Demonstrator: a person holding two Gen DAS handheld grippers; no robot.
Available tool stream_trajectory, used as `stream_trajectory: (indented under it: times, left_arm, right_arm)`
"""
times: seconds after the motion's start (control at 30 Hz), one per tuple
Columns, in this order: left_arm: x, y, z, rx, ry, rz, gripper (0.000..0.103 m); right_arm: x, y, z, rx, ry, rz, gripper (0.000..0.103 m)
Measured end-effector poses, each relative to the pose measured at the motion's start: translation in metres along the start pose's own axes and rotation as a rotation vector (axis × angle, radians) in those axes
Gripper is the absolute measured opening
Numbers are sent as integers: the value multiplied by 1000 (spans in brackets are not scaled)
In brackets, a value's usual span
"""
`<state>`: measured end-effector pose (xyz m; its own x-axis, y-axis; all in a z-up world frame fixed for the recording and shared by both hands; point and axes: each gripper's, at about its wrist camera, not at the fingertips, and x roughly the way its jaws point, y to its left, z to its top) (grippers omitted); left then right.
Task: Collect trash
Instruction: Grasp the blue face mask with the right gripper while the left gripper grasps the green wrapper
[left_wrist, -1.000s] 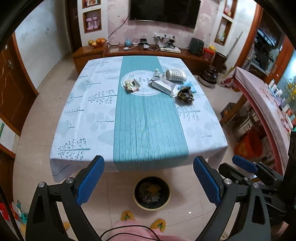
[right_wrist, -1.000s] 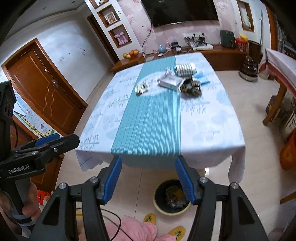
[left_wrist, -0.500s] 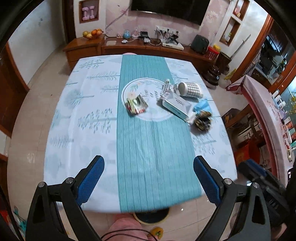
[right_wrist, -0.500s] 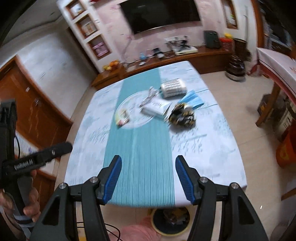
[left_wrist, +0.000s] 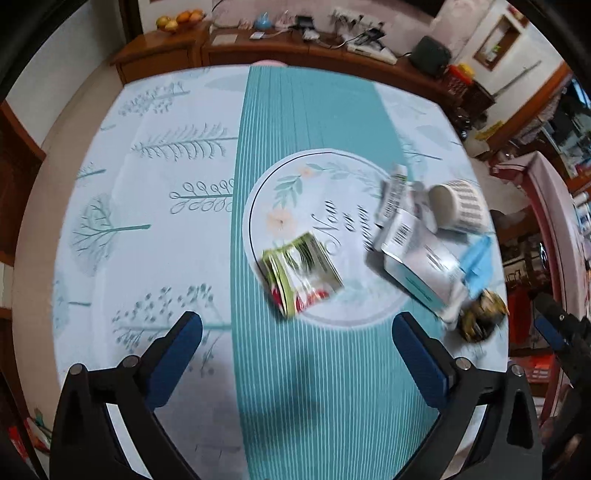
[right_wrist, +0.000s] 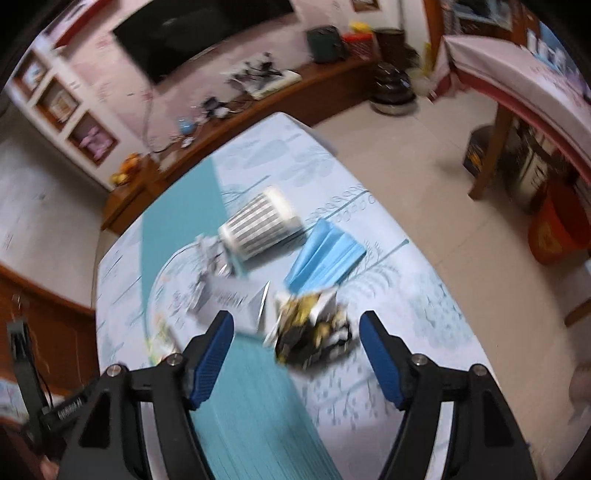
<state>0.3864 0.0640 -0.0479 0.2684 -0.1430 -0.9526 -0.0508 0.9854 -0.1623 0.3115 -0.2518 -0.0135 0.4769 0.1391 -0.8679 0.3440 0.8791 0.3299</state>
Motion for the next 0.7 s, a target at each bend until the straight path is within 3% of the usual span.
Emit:
stream_trajectory:
  times: [0.3,0.53,0.63,0.7]
  left_arm:
    - [53,2,29,-38,68,46,102]
    - [67,6,37,-73,81,68,102]
    - [72,10,41,-93,95,65,102]
    - [75,10,44,-104,102,64,102]
  right_arm:
    - [83,-11,41,148,104,-84,71]
    - [119,-4,44,123,167,-226,70]
    - [125,6,41,85,163,-276,62]
    - [127,13,39,50,155,-307,49]
